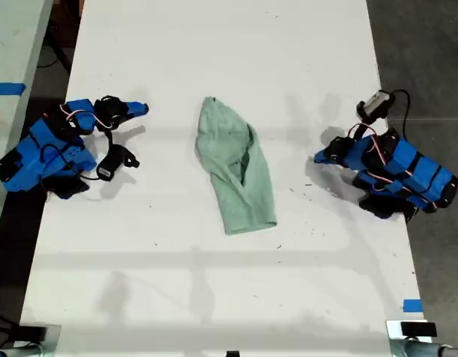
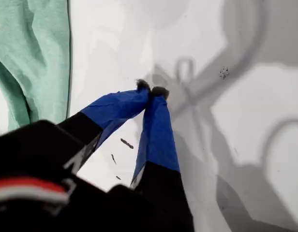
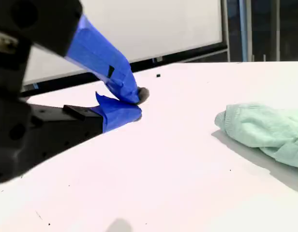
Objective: Fold t shirt
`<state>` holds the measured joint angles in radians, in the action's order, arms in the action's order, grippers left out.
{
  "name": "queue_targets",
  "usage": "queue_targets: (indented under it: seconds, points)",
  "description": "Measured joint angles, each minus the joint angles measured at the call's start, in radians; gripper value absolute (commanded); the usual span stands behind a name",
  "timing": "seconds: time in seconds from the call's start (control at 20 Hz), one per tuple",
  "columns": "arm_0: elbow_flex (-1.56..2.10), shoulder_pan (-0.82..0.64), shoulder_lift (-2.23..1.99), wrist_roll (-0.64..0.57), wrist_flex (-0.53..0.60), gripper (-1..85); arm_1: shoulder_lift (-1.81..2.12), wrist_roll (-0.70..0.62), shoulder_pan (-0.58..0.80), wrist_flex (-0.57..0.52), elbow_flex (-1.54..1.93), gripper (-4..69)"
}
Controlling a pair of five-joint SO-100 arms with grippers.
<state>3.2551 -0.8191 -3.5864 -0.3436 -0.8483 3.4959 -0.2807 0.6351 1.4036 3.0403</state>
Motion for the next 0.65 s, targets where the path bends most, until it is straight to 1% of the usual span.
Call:
queue_targets:
  seconds: [0.65]
  points:
    - [0.0, 0.0, 0.0, 0.012, 0.0, -0.2, 0.0, 0.0, 0.0, 0.0, 0.0, 1.3]
